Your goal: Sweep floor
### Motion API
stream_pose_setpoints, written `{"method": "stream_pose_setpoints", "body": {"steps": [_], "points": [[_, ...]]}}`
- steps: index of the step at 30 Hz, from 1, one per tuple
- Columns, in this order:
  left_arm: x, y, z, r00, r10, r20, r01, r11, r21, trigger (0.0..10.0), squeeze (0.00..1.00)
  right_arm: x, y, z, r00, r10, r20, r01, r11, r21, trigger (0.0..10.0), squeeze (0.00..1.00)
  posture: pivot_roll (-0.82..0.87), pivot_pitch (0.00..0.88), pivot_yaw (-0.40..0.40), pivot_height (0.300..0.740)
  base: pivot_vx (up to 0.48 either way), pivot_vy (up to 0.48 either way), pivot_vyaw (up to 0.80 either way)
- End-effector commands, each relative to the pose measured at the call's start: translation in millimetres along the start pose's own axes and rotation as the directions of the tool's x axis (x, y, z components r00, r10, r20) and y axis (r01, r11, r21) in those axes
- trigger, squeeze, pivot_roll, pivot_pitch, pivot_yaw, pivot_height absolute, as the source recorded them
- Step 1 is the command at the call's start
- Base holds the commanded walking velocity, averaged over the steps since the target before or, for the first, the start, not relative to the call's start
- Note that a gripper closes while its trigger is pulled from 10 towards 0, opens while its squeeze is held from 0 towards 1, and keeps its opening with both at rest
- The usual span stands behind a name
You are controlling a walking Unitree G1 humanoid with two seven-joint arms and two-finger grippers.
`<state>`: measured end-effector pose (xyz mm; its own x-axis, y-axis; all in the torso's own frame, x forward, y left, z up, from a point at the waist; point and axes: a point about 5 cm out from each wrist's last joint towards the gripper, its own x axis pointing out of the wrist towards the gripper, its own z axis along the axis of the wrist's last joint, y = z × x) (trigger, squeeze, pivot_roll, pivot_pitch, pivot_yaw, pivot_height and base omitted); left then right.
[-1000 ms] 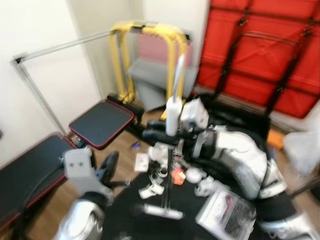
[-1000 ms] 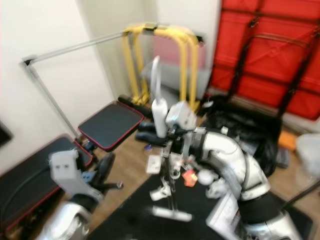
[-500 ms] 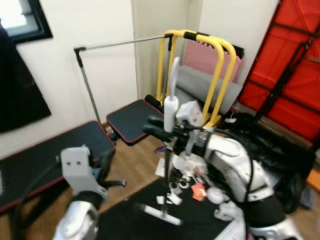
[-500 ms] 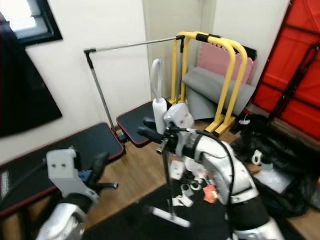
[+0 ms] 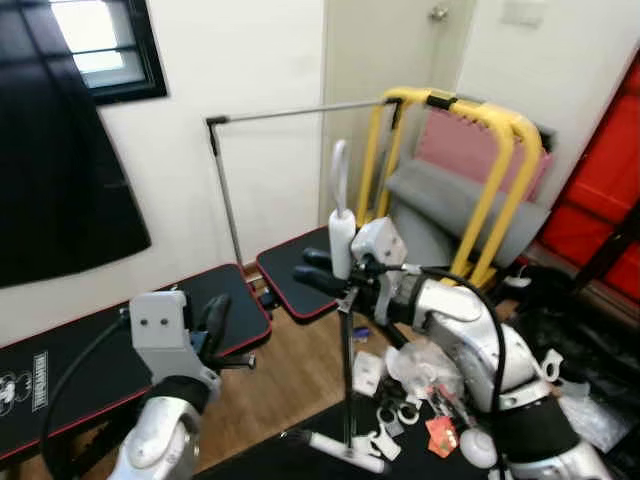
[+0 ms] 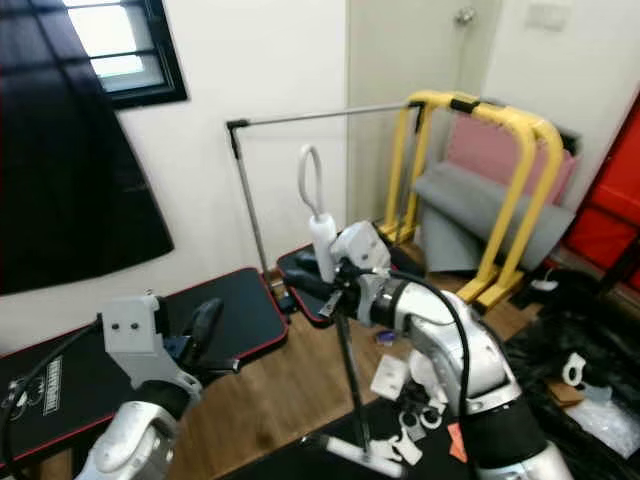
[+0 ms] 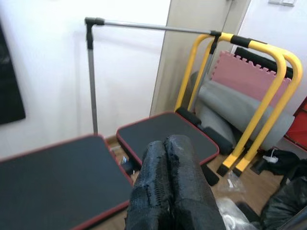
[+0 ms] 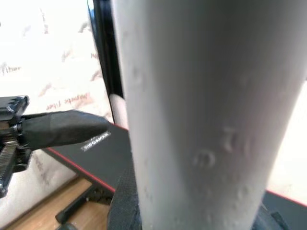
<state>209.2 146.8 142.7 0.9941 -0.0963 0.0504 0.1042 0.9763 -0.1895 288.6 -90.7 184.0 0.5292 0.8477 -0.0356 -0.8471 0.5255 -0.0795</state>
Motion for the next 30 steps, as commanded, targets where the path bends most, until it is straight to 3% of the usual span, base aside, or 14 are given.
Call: {"method": "stream_pose_setpoints", "body": {"steps": [1, 16, 20, 25, 30], "points": [[0.9, -3.2, -1.9, 1.0, -0.028, -0.003, 0.028, 1.0, 0.006, 10.0, 0.0, -1.8, -1.8, 6.2, 1.0, -0.015, 0.019, 0.016, 0.999, -0.035, 10.0, 0.0, -0.04, 0.0, -0.027, 0.74, 0.428, 0.0, 0.8], [6.1, -2.9, -3.6, 0.999, -0.044, 0.001, 0.044, 0.999, 0.001, 10.0, 0.0, 3.5, -3.1, 8.5, 0.998, -0.059, 0.016, 0.059, 0.998, -0.027, 10.0, 0.0, -0.05, 0.0, -0.023, 0.74, 0.413, 0.0, 0.1], [5.9, -4.4, -7.1, 0.998, -0.051, -0.027, 0.051, 0.999, 0.007, 10.0, 0.0, 6.4, -1.5, 6.2, 0.997, -0.076, -0.01, 0.076, 0.997, -0.017, 10.0, 0.0, -0.05, 0.0, -0.026, 0.74, 0.0, 0.0, 0.0], [1.2, -7.9, -9.9, 0.997, -0.064, -0.053, 0.065, 0.998, 0.017, 10.0, 0.0, 15.7, -8.6, 2.9, 0.975, -0.216, -0.05, 0.216, 0.976, -0.01, 10.0, 0.0, -0.04, 0.0, -0.034, 0.74, 0.0, 0.0, 0.0], [-1.6, -9.6, -10.5, 0.995, -0.074, -0.06, 0.075, 0.997, 0.014, 10.0, 0.0, 21.0, -11.0, 4.7, 0.964, -0.259, -0.059, 0.26, 0.966, 0.012, 10.0, 0.0, -0.04, 0.0, -0.036, 0.74, 0.0, 0.0, 0.0]]}}
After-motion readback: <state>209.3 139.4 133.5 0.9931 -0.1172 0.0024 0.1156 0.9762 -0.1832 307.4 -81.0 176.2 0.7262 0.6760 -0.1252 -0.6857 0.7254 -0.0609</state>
